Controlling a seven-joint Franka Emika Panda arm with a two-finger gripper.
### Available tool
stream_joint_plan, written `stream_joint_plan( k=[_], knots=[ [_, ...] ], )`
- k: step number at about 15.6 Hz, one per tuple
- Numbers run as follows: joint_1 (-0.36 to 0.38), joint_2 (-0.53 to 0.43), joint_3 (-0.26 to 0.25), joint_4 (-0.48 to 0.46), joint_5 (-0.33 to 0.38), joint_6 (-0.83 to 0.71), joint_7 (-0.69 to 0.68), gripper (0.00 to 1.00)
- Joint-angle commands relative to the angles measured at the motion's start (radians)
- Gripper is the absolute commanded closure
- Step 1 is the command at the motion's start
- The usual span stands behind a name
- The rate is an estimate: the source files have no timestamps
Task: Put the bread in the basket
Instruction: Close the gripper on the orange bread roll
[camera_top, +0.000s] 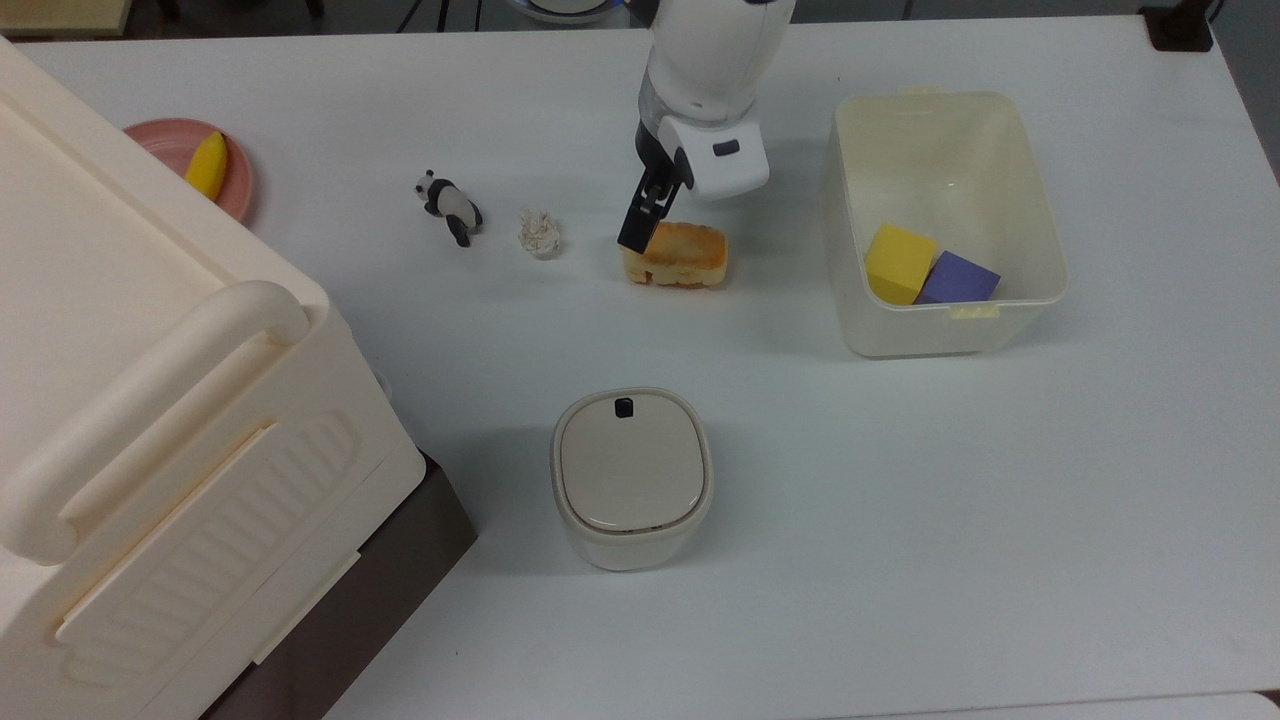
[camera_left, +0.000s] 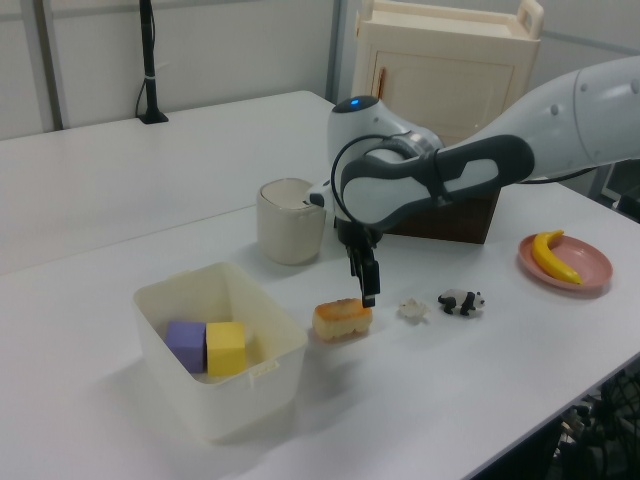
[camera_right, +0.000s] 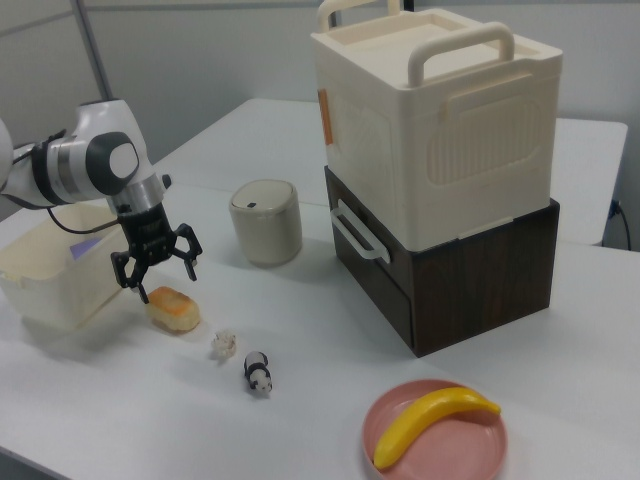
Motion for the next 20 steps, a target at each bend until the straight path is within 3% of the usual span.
stream_joint_plan(
  k=[1, 13, 14, 15, 18, 20],
  knots=[
    [0.025, 0.024, -0.007, -0.001, -0.047, 0.015, -0.011, 0.00],
    [0.045, 0.133, -0.008, 0.049, -0.112, 0.024, 0.032, 0.00],
    [0.045, 0.138, -0.008, 0.051, -0.115, 0.025, 0.033, 0.04],
    [0.045, 0.141, -0.008, 0.062, -0.123, 0.027, 0.032, 0.12],
    [0.044, 0.155, -0.008, 0.075, -0.132, 0.028, 0.032, 0.66],
    [0.042, 0.156, -0.007, 0.077, -0.143, 0.030, 0.027, 0.85]
  ],
)
